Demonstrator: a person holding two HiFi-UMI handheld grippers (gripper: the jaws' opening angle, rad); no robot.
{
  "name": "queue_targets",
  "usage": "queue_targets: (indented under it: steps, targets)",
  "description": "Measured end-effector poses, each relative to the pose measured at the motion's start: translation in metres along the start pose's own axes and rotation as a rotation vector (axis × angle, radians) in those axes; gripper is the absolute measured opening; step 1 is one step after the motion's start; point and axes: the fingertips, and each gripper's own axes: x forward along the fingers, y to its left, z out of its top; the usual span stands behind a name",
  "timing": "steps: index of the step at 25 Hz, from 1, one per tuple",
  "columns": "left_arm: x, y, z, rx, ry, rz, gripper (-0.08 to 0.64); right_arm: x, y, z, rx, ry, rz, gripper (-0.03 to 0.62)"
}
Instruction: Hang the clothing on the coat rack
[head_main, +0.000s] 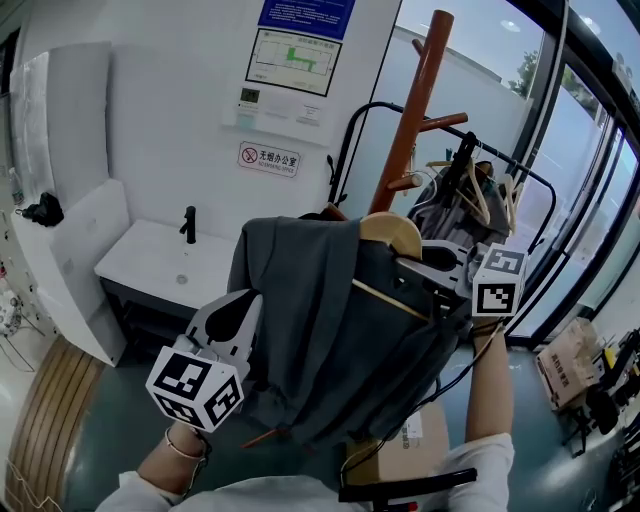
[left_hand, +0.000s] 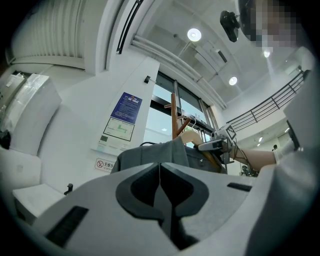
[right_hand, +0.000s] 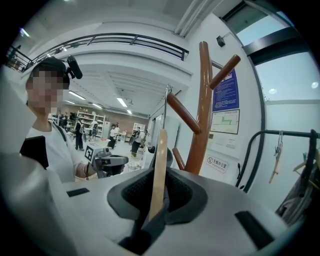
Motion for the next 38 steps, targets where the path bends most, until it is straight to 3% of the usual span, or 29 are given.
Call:
queue_targets:
  steps: [28, 38]
  targets:
    - [-0.007, 0.020, -0.028, -0.019, 0.084, 0.035, 0.014, 0.032, -0.022, -0.041, 0.117, -0.013, -0.022, 0.080]
    - [-0.008, 0.016, -0.035, -0.021, 0.100, 0.013, 0.014, 0.035, -0.031, -0.048, 0.009, 0.011, -0.154, 0.094]
